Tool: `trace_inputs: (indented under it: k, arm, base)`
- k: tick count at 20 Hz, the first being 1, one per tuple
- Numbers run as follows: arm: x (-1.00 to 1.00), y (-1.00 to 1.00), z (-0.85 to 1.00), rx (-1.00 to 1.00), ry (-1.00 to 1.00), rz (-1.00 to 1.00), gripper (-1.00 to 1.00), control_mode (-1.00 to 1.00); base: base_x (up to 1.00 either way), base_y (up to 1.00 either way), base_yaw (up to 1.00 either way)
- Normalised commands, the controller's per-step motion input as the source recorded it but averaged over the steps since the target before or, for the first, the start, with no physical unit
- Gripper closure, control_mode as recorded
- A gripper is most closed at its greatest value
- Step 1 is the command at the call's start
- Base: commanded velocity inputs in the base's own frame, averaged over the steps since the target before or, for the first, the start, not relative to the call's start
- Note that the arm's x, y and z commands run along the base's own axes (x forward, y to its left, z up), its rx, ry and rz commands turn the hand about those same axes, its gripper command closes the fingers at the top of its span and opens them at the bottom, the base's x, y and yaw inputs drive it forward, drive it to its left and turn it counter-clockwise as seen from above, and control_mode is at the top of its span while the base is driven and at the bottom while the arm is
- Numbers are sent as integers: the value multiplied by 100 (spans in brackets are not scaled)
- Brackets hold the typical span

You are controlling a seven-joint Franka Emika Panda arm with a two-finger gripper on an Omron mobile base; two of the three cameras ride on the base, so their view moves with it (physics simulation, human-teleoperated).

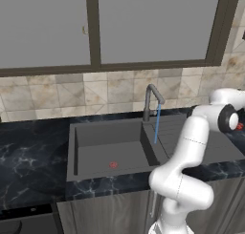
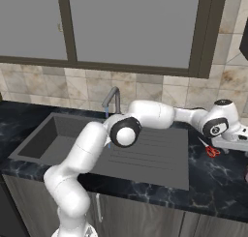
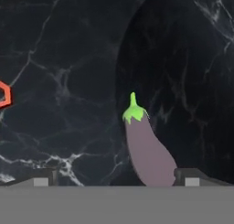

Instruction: Turn on the sink faucet. Then move the eggplant from the counter to the sink. Turn off the sink. Move the vegetable from the sink to the pot next to the stove. Finally move the pot to the front right burner.

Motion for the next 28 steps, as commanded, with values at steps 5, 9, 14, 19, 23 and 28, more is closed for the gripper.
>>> trace_inputs:
  k: [5,9,14,19,23,28]
  arm:
    - [-33,-19,-63,-1,0,-3,-100,-100]
    - [-27,-19,-60,0,0,-1,-100,-100]
    - [-11,-23,-21,0,-4,0,-100,-100]
    - [-2,-20,-18,-1,-1,0,-100,-100]
    - [0,-14,-15,0,0,0,-100,-100]
    - [0,-18,-30,0,0,0,-100,-100]
  base:
    - [0,0,0]
    - [0,0,0]
    - [0,0,0]
    - [0,0,0]
    - [0,0,0]
    - [0,0,0]
